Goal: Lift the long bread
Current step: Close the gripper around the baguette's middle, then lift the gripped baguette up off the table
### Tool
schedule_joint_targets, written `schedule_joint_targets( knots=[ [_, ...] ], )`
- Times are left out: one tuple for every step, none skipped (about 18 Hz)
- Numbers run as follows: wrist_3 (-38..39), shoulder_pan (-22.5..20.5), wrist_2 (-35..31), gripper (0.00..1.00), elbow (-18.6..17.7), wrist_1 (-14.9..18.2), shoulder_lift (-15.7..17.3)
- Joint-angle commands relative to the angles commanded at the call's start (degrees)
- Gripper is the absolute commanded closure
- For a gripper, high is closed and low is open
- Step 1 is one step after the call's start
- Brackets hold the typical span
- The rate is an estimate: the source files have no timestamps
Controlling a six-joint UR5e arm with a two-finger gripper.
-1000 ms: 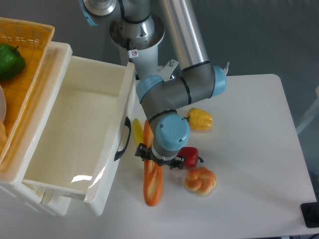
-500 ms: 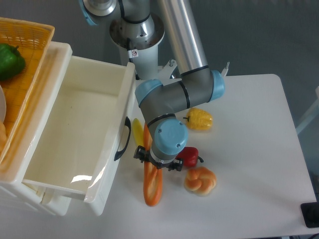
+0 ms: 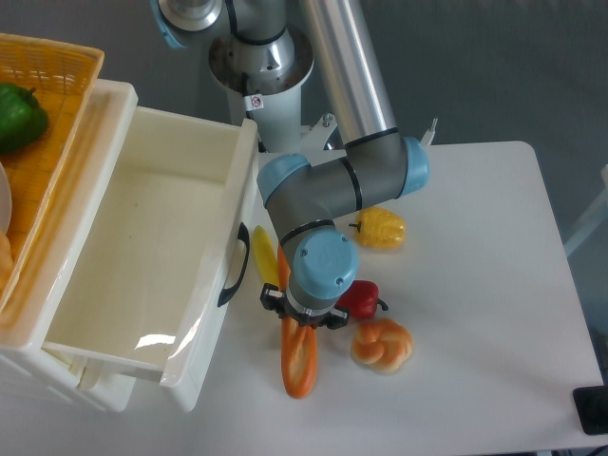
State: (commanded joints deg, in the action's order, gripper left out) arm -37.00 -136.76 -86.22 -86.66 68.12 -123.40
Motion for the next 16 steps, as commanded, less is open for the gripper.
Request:
schedule_joint_targets(
  knots=[
    [0.0, 0.0, 0.26, 0.96, 0.09, 0.09, 0.0],
    [0.0, 0.0, 0.26, 1.0, 0.09, 0.17, 0.0],
    [-0.09, -0.09, 0.35, 1.0, 0.09, 0.18, 0.0],
    [-0.09, -0.09, 0.35, 1.0, 0.09, 0.26, 0.0],
    [-0.18, -0.17, 0.35, 1.0, 0.26, 0.35, 0.09],
    [-0.52, -0.26, 0.35, 1.0, 0.52, 0.61, 0.17],
    [-0.88, -0.26, 0.35, 1.0, 0.88, 0.62, 0.35],
    [-1.23, -0.26, 0.26, 1.0, 1.05, 0.7, 0.52],
    [-2.01, -0.26, 0.18, 1.0, 1.4, 1.66, 0.7],
    [-3.24, -0.26, 0.09, 1.0, 2.36, 3.15, 0.79],
    [-4.56, -0.26, 0.09, 1.0, 3.42, 4.99, 0.88],
    [-5.53, -0.26, 0.17, 1.0, 4.47, 6.58, 0.97],
    [-6.06, -0.26, 0.26, 1.0, 5.44, 7.72, 1.14],
    [-6.15, -0.26, 0.26, 1.0, 5.8, 8.52, 1.4],
    [-6.5, -0.52, 0.26, 1.0, 5.89, 8.79, 1.84],
    [-7.11, -0.88, 0.35, 1.0, 5.89, 8.79, 2.54]
  ],
)
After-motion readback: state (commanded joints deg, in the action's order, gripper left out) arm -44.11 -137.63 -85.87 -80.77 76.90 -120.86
